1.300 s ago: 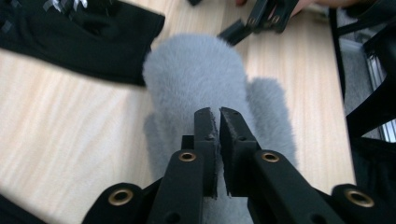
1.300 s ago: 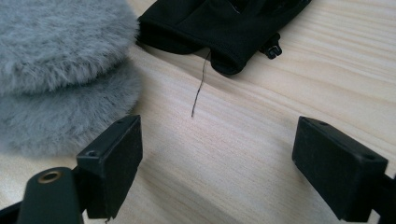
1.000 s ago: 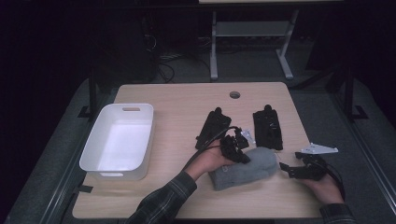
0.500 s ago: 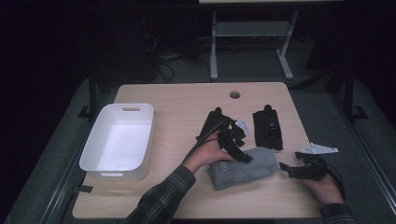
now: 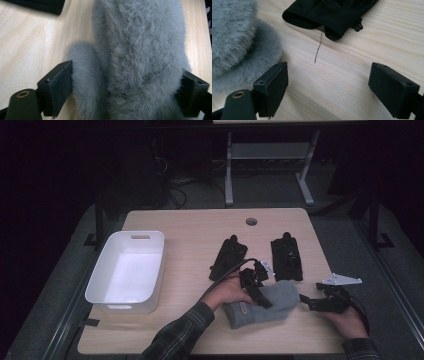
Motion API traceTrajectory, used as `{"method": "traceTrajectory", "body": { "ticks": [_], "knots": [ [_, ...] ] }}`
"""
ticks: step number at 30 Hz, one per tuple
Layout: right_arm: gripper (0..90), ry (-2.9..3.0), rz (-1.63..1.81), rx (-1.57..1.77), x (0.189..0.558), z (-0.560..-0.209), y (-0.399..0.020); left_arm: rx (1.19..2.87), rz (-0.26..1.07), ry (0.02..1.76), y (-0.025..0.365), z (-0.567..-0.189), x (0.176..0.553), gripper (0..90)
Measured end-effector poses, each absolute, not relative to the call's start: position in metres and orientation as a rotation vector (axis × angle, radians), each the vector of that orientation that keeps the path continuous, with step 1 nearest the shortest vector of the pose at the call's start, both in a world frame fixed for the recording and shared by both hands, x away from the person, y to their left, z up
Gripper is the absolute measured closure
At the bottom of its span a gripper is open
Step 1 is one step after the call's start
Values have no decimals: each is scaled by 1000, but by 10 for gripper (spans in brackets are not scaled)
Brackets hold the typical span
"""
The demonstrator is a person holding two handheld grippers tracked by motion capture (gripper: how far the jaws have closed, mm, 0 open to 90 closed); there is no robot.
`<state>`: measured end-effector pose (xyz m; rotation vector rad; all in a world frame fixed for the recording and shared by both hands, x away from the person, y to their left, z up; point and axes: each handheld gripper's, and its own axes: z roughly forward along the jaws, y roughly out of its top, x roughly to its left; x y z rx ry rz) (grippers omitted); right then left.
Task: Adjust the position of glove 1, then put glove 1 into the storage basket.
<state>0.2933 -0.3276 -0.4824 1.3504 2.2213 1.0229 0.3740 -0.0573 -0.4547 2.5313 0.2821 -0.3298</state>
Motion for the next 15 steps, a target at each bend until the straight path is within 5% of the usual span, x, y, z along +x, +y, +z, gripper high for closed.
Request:
{"method": "traceTrajectory", "body": {
  "ticks": [15],
  "knots": [
    [160, 2222, 1016, 1346, 293, -482, -327, 2537, -500, 207, -58, -453, 370, 521]
  ]
}}
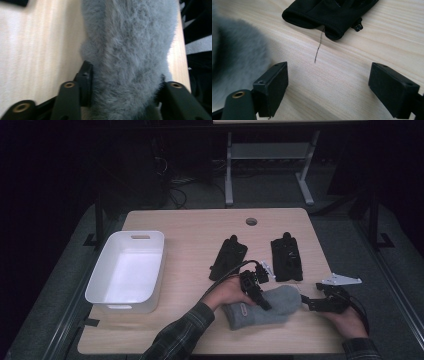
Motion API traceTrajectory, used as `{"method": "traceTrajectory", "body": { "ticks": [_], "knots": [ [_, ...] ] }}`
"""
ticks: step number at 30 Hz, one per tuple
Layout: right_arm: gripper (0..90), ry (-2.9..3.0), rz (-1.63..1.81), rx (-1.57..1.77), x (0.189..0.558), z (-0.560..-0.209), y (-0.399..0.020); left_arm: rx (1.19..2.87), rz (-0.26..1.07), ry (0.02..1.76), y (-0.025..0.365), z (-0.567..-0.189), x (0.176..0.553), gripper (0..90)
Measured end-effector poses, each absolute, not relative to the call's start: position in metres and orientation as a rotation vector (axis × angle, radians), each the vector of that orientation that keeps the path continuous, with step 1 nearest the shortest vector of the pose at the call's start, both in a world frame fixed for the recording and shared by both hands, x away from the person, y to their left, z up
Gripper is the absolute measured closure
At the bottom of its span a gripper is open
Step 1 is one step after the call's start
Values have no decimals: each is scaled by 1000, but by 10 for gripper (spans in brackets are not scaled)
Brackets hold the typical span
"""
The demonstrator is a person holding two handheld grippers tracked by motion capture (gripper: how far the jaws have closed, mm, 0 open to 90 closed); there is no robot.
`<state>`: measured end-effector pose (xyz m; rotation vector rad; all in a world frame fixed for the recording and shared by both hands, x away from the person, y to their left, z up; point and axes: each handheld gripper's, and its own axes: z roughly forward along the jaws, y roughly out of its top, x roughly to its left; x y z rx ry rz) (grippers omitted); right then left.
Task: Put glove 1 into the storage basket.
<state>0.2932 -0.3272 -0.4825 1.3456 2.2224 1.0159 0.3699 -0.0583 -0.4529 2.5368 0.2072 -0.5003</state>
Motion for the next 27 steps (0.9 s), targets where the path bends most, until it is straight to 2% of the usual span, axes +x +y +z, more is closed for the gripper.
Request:
{"method": "traceTrajectory", "body": {
  "ticks": [3, 6, 14, 27],
  "knots": [
    [160, 2221, 1021, 1346, 293, -483, -328, 2537, -449, 190, -57, -449, 366, 591],
    [160, 2221, 1022, 1346, 293, -483, -328, 2543, -407, 179, -54, -443, 364, 619],
    [160, 2222, 1024, 1350, 293, -482, -328, 2526, -350, 231, -42, -428, 363, 628],
    [160, 2222, 1021, 1348, 293, -482, -328, 2448, -248, 365, 3, -384, 378, 635]
  ]
}}
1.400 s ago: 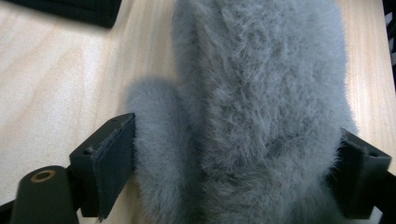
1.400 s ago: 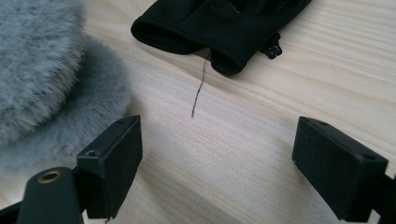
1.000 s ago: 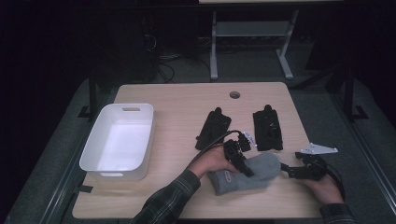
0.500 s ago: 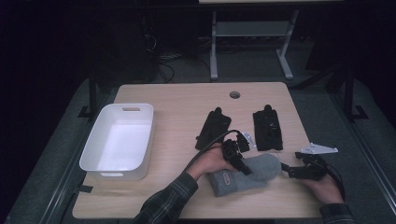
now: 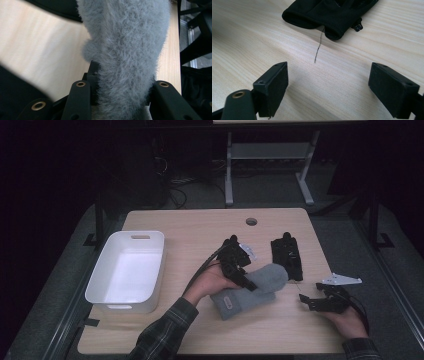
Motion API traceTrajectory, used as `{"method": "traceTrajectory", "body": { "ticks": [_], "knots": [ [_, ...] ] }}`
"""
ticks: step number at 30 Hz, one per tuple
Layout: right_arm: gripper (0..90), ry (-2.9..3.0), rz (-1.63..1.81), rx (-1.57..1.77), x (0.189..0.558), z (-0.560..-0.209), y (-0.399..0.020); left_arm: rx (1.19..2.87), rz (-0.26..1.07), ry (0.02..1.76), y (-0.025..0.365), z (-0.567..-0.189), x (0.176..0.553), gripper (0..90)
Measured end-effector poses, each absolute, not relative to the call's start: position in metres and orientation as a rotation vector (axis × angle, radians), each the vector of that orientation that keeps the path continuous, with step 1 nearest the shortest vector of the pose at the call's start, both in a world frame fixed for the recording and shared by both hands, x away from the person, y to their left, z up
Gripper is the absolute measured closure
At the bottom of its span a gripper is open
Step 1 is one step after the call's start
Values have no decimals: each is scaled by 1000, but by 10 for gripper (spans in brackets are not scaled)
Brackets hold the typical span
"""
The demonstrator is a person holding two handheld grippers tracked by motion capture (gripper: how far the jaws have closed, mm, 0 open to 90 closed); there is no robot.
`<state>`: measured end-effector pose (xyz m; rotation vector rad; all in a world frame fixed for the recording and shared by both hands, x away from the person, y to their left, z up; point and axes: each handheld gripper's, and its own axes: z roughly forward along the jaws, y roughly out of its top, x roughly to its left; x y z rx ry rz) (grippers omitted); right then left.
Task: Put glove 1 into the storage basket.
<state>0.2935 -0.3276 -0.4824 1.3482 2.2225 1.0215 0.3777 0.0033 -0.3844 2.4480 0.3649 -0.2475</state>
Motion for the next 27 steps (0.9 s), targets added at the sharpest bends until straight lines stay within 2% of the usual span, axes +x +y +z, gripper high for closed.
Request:
{"method": "traceTrajectory", "body": {
  "ticks": [27],
  "knots": [
    [161, 2221, 1015, 1346, 293, -482, -327, 2381, -51, 606, 108, -291, 394, 638]
  ]
}}
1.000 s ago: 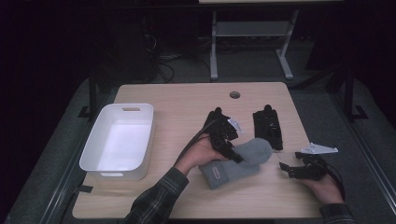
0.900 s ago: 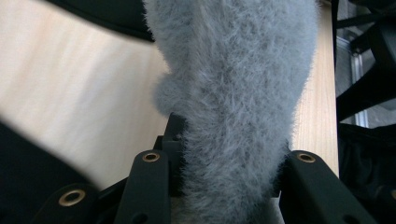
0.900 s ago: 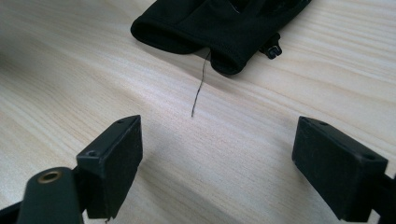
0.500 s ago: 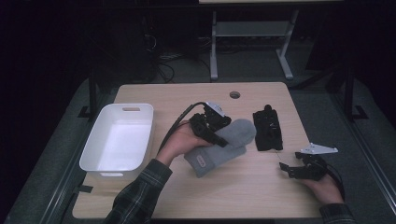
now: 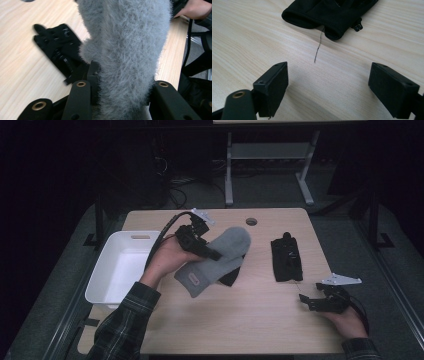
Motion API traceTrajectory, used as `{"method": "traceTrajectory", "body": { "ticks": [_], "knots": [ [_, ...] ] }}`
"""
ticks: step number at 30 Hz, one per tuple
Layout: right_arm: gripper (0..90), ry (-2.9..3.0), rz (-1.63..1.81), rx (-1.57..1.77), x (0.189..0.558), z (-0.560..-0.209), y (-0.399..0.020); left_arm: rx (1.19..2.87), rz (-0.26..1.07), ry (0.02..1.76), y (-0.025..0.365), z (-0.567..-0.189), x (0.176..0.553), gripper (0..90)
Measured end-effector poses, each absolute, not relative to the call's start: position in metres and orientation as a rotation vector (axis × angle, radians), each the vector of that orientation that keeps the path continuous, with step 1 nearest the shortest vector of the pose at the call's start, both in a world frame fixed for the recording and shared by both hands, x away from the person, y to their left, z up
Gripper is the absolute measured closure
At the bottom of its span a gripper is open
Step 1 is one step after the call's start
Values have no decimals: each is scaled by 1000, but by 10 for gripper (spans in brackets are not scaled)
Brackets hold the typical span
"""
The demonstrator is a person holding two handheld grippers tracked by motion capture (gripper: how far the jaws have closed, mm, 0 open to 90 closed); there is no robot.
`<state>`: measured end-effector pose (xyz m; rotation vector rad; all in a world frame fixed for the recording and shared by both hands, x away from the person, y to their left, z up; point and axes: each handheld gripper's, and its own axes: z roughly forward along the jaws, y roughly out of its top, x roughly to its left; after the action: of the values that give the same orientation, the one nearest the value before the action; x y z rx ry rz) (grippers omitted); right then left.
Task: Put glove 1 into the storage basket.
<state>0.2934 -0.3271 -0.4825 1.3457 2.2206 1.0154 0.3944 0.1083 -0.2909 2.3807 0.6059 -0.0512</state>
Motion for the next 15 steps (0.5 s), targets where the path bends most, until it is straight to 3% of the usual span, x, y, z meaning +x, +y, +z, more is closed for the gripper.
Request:
{"method": "traceTrajectory", "body": {
  "ticks": [15],
  "knots": [
    [160, 2217, 1011, 1348, 293, -483, -327, 2324, 39, 803, 188, -271, 396, 645]
  ]
}}
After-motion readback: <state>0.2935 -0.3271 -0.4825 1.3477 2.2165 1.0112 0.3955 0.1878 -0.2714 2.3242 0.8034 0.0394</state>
